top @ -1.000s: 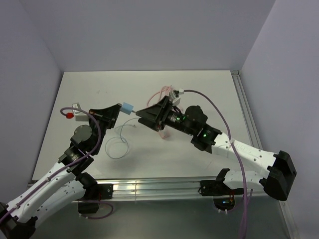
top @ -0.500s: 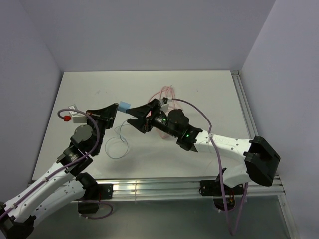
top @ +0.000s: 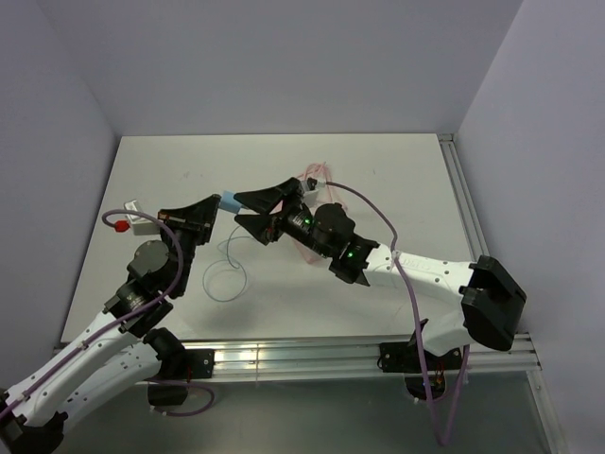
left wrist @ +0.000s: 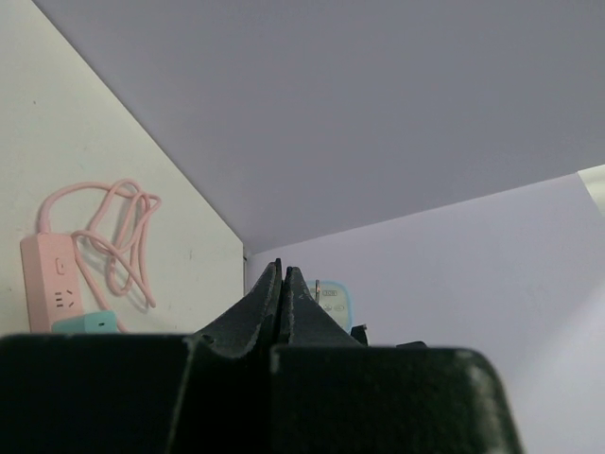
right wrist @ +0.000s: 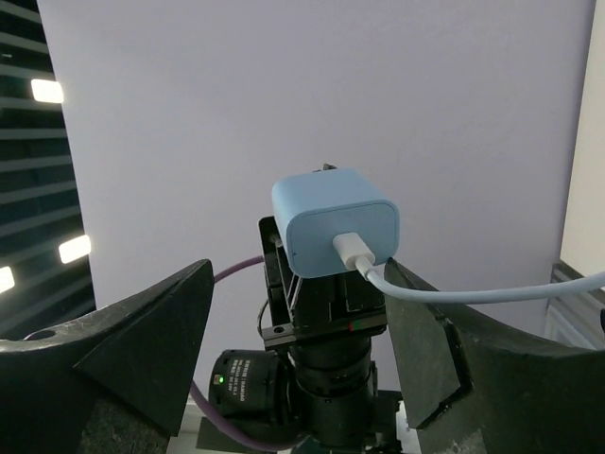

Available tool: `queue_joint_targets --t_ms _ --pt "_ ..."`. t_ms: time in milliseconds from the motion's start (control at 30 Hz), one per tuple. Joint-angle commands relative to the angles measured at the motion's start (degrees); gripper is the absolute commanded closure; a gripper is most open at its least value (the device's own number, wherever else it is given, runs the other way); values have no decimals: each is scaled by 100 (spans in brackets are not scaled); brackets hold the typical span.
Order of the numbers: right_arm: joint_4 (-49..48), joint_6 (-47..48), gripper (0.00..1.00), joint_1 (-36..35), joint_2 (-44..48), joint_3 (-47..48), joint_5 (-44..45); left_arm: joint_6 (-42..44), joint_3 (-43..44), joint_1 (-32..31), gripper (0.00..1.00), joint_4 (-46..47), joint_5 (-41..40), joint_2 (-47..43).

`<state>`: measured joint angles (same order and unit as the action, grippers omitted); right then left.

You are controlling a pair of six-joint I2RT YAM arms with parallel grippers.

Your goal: Insert the plug

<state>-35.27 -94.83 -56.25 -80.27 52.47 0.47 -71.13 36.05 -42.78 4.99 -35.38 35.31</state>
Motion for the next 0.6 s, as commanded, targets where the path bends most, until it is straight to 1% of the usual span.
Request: queue_joint_targets --t_ms 0,67,200,300,400,500,567 --pt "-270 17 21 -70 -155 325 208 108 -10 -28 100 186 145 -103" --pt "-279 -71 21 -70 -208 378 190 108 -28 -28 100 142 119 -173" --pt "186 52 21 -70 -287 685 85 231 -28 -37 100 151 136 -235" --pt "38 -18 21 -71 -305 616 120 267 -2 -28 100 151 215 -200" --pt "125 43 22 -62 -296 651 129 232 -46 -28 100 160 250 -200" --pt "38 61 24 -62 -279 607 146 214 -90 -28 100 177 268 -217" --pt "28 52 28 -62 -261 572 155 205 -72 -28 100 160 259 -217"
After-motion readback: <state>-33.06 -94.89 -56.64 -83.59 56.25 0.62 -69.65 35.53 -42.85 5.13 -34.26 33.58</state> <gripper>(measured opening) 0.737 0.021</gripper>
